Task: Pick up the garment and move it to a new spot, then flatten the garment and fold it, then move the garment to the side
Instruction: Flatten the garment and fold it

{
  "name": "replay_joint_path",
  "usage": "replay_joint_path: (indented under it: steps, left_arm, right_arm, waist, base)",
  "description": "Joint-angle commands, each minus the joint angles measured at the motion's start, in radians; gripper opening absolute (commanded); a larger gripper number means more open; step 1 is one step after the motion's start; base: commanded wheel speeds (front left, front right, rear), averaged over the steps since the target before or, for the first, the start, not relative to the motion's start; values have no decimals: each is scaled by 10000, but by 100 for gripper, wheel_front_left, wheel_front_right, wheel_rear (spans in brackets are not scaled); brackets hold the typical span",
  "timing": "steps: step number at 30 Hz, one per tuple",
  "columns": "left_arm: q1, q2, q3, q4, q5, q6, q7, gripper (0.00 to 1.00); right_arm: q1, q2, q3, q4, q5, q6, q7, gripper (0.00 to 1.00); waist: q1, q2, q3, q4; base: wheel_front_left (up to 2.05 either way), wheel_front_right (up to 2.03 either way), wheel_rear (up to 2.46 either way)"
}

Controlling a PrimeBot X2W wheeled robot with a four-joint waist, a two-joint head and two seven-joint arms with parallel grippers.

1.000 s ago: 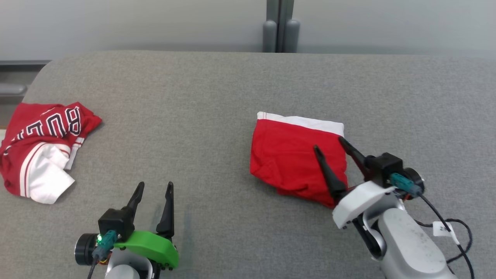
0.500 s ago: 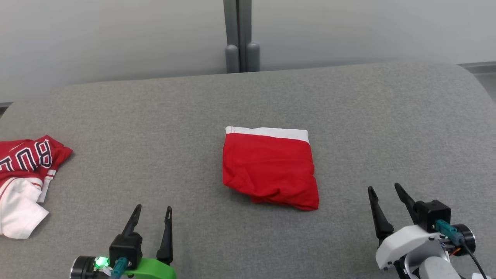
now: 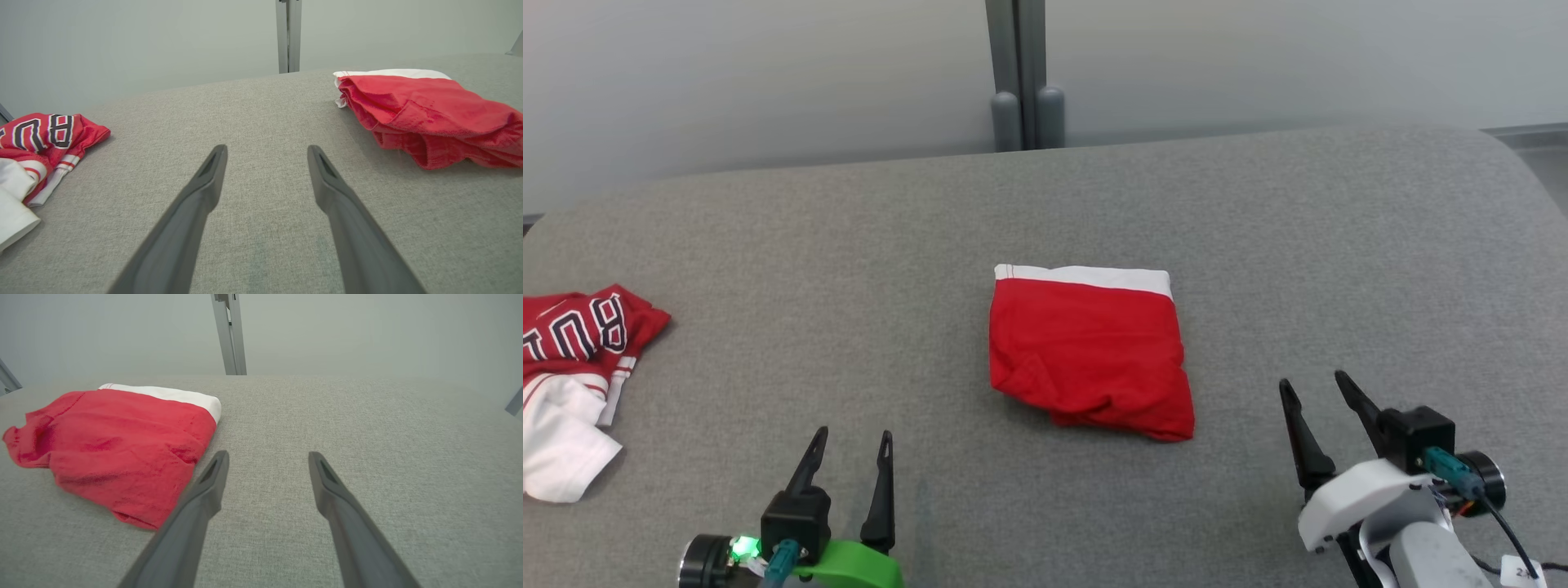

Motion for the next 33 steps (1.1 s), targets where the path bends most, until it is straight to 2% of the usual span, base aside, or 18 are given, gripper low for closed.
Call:
replay_joint_path:
  steps: [1, 2, 8, 13, 21, 27, 33]
  left_arm:
    - [-265, 0, -32, -7, -67, -60, -3, 100]
    - [-324, -5, -32, -5, -95, -59, -3, 100]
    - [-781, -32, -141, 87, -317, -176, -3, 100]
    - [-946, -41, -238, 175, -511, -257, -3, 100]
    - [-1156, -42, -489, 209, -790, -253, -3, 100]
    - [-1198, -44, -544, 111, -948, -189, -3, 100]
    - [-1216, -43, -537, 93, -1005, -158, -3, 100]
  right_arm:
    - [-294, -32, 109, 5, 3, -15, 1, 42]
    - [-457, -33, 212, 57, 10, -15, 1, 0]
    - [-1788, -38, 1102, 525, -35, -15, 1, 0]
    - [-2822, -45, 1988, 1551, 63, -15, -1, 0]
    - [-3473, -39, 2882, 2575, 87, -15, 1, 0]
    - [-3235, -41, 4039, 2482, 240, -15, -1, 0]
    - [-3028, -47, 5567, 2738, 644, -15, 0, 0]
  waist:
    - [0, -1, 364, 342]
    - [0, -1, 463, 436]
    - [0, -1, 1177, 1243]
    - [0, -1, 1429, 1922]
    - [0, -1, 1671, 2768]
    - [0, -1, 1761, 2923]
    - [0, -1, 1673, 2744]
  base:
    - [0, 0, 0]
    - [0, 0, 0]
    - [0, 0, 0]
    - [0, 0, 0]
    - [0, 0, 0]
    - [0, 0, 0]
    - [0, 0, 0]
